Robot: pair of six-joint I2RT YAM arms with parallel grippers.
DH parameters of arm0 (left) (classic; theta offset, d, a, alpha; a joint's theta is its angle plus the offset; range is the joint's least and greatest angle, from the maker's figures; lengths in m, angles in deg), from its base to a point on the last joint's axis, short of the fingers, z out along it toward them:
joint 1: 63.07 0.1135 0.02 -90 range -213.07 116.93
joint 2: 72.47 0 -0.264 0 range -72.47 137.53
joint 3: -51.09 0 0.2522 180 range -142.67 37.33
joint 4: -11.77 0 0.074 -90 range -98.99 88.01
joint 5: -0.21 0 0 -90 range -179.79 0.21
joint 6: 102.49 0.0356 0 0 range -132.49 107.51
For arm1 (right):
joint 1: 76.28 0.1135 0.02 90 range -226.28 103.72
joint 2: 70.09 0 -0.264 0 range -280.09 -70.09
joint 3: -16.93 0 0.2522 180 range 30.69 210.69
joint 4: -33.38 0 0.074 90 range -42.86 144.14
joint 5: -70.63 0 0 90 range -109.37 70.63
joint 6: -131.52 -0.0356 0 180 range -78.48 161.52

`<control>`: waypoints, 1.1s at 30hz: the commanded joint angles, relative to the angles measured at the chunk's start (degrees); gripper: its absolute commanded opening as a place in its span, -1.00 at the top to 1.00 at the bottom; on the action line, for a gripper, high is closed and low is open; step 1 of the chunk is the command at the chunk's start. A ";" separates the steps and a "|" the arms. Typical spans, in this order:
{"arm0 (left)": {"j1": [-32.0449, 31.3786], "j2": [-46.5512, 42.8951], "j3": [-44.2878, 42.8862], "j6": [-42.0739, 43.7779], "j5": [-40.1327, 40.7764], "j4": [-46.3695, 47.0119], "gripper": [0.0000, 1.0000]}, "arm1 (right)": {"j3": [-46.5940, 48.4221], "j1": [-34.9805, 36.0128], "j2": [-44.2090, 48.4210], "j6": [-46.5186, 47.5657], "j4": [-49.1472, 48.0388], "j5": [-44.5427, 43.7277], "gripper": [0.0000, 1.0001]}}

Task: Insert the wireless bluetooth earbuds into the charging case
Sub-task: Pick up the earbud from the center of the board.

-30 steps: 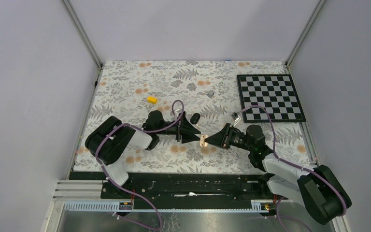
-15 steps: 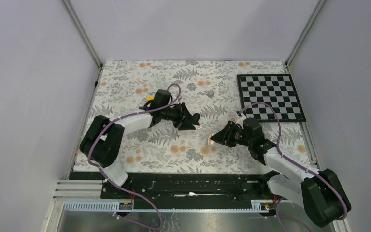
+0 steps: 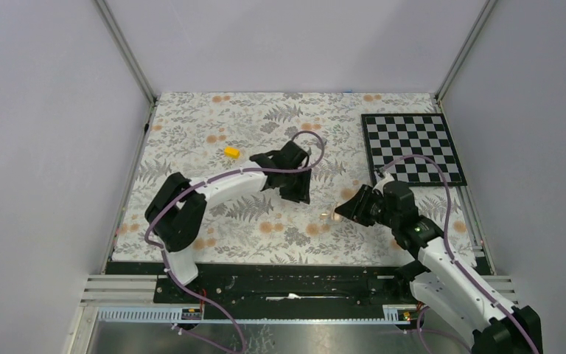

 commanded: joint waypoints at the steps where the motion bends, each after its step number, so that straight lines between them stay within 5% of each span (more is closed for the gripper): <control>1: -1.95 1.99 -6.27 7.44 10.62 -4.86 0.22 | 5.16 -0.30 2.84 2.22 6.89 -3.88 1.00; 9: -4.74 8.04 -10.73 8.84 18.95 -4.86 0.34 | 7.06 -0.30 5.16 2.58 10.16 -5.11 1.00; 33: -6.82 19.27 -21.86 11.75 24.29 -6.78 0.49 | 6.56 -0.35 6.54 2.45 11.61 -4.42 1.00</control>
